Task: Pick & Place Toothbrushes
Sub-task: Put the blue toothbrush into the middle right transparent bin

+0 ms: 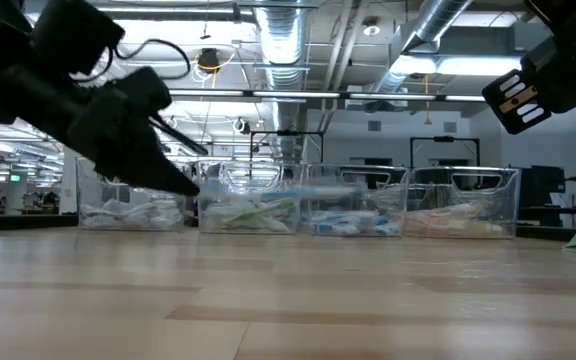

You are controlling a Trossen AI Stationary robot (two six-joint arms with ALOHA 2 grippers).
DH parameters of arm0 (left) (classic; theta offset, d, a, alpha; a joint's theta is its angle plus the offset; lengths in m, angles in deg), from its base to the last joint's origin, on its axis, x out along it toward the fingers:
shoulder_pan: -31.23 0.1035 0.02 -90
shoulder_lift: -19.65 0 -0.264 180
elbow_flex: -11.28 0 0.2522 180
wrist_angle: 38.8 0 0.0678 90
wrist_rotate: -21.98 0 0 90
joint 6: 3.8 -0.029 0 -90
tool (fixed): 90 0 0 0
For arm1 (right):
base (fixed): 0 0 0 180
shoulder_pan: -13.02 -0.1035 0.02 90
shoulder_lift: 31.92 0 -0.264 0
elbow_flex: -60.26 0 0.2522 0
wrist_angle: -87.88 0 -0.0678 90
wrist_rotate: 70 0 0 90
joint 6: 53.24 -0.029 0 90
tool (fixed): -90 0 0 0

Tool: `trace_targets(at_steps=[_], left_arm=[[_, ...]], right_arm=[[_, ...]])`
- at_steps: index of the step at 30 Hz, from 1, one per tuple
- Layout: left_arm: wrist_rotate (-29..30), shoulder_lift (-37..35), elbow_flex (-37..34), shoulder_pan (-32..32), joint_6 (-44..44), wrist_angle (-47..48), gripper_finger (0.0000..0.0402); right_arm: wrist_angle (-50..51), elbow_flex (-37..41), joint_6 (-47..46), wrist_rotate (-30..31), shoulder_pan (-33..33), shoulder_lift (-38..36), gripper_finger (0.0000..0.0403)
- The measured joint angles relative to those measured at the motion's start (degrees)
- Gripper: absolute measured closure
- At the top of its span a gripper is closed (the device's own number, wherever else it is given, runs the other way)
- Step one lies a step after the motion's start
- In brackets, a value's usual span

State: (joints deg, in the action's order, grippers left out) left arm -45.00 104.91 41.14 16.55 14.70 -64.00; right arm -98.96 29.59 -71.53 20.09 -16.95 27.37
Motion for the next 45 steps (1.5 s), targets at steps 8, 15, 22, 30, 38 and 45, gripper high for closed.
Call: trace_targets(at_steps=[8, 15, 22, 30, 38, 45], left_arm=[[0.6, -6.1, 0.0, -1.6, -2.4, -1.0, 0.0401], [0.9, -10.0, 0.1, -2.8, -10.2, -13.8, 0.0400], [0.9, -10.3, 0.1, -2.9, -15.1, -23.9, 0.0400], [-2.5, -10.2, 0.1, -2.9, -15.3, -28.4, 0.0400], [-6.0, -9.8, 1.4, -2.9, -17.4, -31.5, 0.0400], [-8.1, -2.0, 6.2, -2.9, -18.6, -32.1, 0.0400]], right_arm=[[0.0, 0.0, -2.8, 2.3, 0.0, 0.0, 0.0287], [-1.0, 0.0, -1.2, 6.8, 0.9, 0.0, 0.0213], [-7.5, 0.0, 4.5, 7.5, 4.2, 0.0, 0.0167], [-16.7, 0.0, 13.9, 7.7, 8.4, 0.0, 0.0174], [-23.7, 0.0, 22.4, 12.4, 10.0, 0.0, 0.0195], [-25.0, 0.0, 23.4, 11.9, 10.0, 0.0, 0.0204]])
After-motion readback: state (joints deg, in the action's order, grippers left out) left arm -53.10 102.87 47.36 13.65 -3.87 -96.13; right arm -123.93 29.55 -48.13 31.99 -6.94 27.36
